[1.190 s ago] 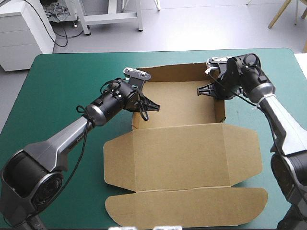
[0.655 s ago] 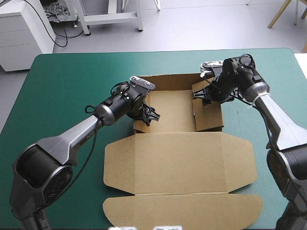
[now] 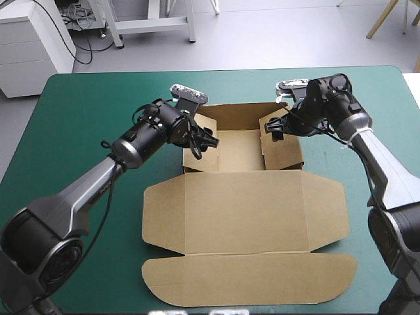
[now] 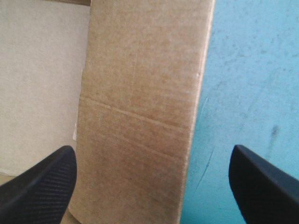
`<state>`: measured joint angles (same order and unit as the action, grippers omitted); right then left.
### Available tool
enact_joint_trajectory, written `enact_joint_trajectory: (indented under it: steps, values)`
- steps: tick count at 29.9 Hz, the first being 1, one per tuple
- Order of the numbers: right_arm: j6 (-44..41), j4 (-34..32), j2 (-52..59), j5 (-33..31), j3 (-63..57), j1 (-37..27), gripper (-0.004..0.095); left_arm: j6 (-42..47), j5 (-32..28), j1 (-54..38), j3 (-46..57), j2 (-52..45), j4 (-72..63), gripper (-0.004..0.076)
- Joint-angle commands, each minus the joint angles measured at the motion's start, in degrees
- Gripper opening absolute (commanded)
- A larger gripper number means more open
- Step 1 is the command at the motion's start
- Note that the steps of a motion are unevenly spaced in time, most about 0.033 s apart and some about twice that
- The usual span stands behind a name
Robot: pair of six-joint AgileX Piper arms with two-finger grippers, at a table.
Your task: Fold the box
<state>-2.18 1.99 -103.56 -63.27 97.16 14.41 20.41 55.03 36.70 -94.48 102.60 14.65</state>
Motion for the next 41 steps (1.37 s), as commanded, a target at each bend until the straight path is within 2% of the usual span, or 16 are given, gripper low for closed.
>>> enact_joint_trajectory:
  steps: [1,5,8,13,21,26,32,38,41]
  values:
    - [0.72,-0.25,5.86,3.18,1.67,0.07,0.081,-0.52,-2.37,-0.06,-2.22,-7.61,2.08,0.0556]
    - [0.86,-0.25,9.3,3.27,1.67,0.07,0.081,-6.95,-1.2,0.07,-2.22,-13.5,2.23,0.0549]
    - [1.02,-0.25,11.77,3.31,1.67,0.07,0.081,-10.85,1.85,0.07,-2.22,-17.09,2.94,0.0499]
    - [1.29,-0.28,14.94,3.4,1.67,0.07,0.081,-12.9,8.9,0.07,-1.85,-21.79,4.04,0.0313]
    - [1.07,-0.28,15.54,3.02,1.67,0.07,0.081,-13.38,9.22,0.07,7.44,-31.04,4.63,-0.0003]
    - [1.07,-0.28,14.88,3.02,1.67,0.07,0.081,-13.48,8.19,0.07,18.04,-38.42,6.15,-0.001]
    - [1.07,-0.28,12.49,3.14,1.67,0.07,0.081,-11.58,3.97,0.07,30.73,-46.18,5.94,-0.001]
    - [1.07,-0.28,8.35,5.18,1.67,0.07,0.081,-9.62,0.39,0.07,41.63,-50.81,5.94,-0.001]
    - [1.07,-0.8,5.8,6.24,1.67,0.07,0.081,-8.57,-0.17,0.07,43.81,-51.64,5.94,-0.001]
